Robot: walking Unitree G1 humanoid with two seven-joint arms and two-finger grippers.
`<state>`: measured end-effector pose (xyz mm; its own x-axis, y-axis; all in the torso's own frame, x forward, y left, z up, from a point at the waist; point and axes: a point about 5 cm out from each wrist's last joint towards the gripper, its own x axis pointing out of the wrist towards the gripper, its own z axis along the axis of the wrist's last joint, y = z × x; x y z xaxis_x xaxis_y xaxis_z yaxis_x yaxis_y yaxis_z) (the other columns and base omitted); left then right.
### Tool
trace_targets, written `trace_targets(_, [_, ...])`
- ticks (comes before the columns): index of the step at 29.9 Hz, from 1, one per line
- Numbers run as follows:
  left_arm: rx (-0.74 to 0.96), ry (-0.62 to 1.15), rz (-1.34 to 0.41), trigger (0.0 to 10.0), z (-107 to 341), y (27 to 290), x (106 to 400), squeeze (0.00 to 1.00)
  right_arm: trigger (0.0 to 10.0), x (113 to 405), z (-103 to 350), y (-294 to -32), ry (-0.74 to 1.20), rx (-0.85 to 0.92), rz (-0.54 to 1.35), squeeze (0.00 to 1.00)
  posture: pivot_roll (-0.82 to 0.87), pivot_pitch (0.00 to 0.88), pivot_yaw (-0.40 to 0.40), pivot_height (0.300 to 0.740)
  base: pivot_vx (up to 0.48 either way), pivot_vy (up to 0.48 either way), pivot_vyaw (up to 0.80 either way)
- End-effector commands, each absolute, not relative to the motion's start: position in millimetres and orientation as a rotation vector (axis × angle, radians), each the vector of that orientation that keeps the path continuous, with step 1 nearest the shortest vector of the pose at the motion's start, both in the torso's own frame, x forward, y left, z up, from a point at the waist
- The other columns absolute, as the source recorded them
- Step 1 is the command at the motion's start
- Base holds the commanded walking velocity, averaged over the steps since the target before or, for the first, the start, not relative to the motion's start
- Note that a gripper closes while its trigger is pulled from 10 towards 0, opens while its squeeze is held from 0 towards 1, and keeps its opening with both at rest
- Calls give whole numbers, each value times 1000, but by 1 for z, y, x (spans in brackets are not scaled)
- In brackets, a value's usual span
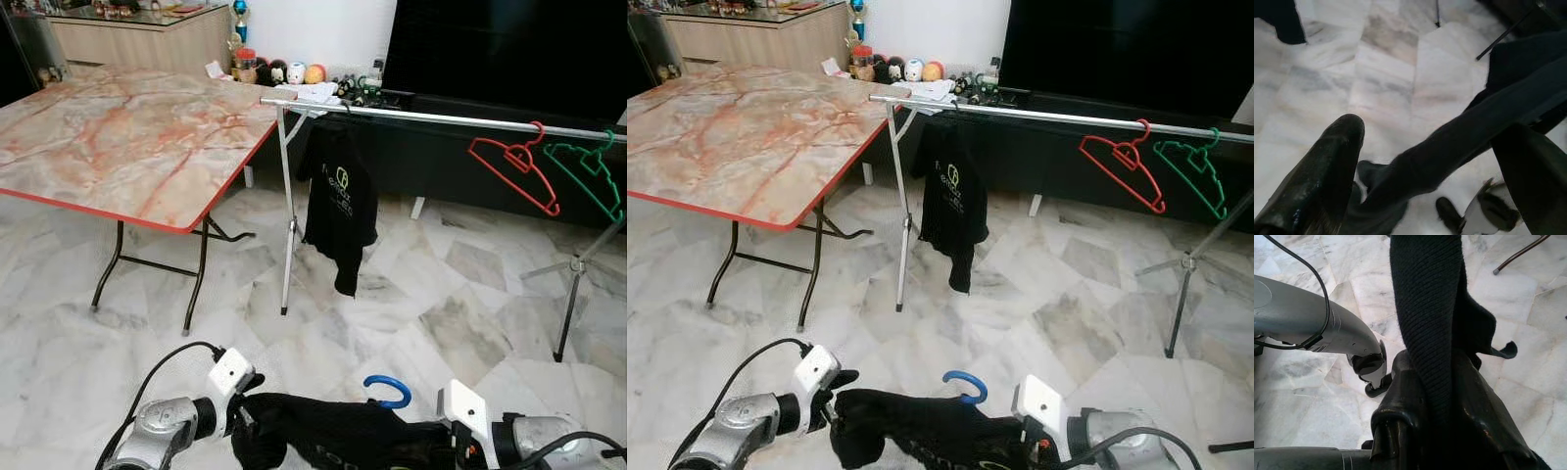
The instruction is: Hang hanger
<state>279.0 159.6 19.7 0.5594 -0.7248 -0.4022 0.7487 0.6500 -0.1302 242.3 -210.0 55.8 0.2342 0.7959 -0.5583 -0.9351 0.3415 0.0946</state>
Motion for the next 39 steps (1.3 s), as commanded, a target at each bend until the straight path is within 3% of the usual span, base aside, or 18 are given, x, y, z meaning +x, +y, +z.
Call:
trace_targets(1, [76,483,-906,10000,15,159,273,0,10000,247,63,-209,540,-294,1215,0,58,51,-35,740,0,0,0])
trace_targets(6, [220,557,-908,10000,0,159,265,0,10000,248,67,-208,527,-287,1219,0,54,49,-34,740,0,0,0])
trace_targets(18, [257,585,-694,10000,-7,179,268,0,10000,250,70,-211,519,-290,1217,0,54,49,-35,740,0,0,0])
trace_targets(19, [244,577,-644,7961,-7,182,269,0,10000,251,70,-209,514,-286,1220,0,54,49,-35,740,0,0,0])
trace_targets(20, [244,577,-644,7961,-7,182,269,0,10000,251,70,-209,514,-286,1220,0,54,49,-35,740,0,0,0])
trace_targets(21, [230,566,-627,4314,-7,182,270,0,10000,250,70,-207,513,-285,1225,0,54,49,-35,740,0,0,0])
trace_targets(23, [212,557,-612,4314,-7,182,270,0,10000,250,70,-206,512,-282,1230,0,54,49,-35,740,0,0,0])
trace_targets(24, [196,553,-602,1294,-7,181,271,0,10000,250,69,-205,509,-276,1233,0,58,48,-38,740,0,0,0])
trace_targets(27, [146,545,-575,2078,-7,178,273,0,10000,250,70,-201,496,-264,1243,0,55,47,-38,740,0,0,0])
trace_targets(28, [132,542,-568,4980,-6,177,274,0,10000,249,71,-201,492,-260,1247,0,55,47,-38,740,0,0,0])
trace_targets(29, [125,541,-570,9725,-6,175,275,0,10000,249,72,-201,489,-255,1252,0,51,46,-37,740,0,0,0])
trace_targets(37, [146,531,-608,10000,-3,168,279,0,10000,248,74,-204,492,-254,1253,0,47,46,-37,740,0,0,0])
trace_targets(38, [146,530,-612,3961,-3,167,280,0,10000,248,74,-203,490,-254,1250,0,45,46,-37,740,0,0,0])
trace_targets(39, [146,530,-612,3961,-3,167,280,0,10000,248,74,-203,490,-254,1250,0,45,46,-37,740,0,0,0])
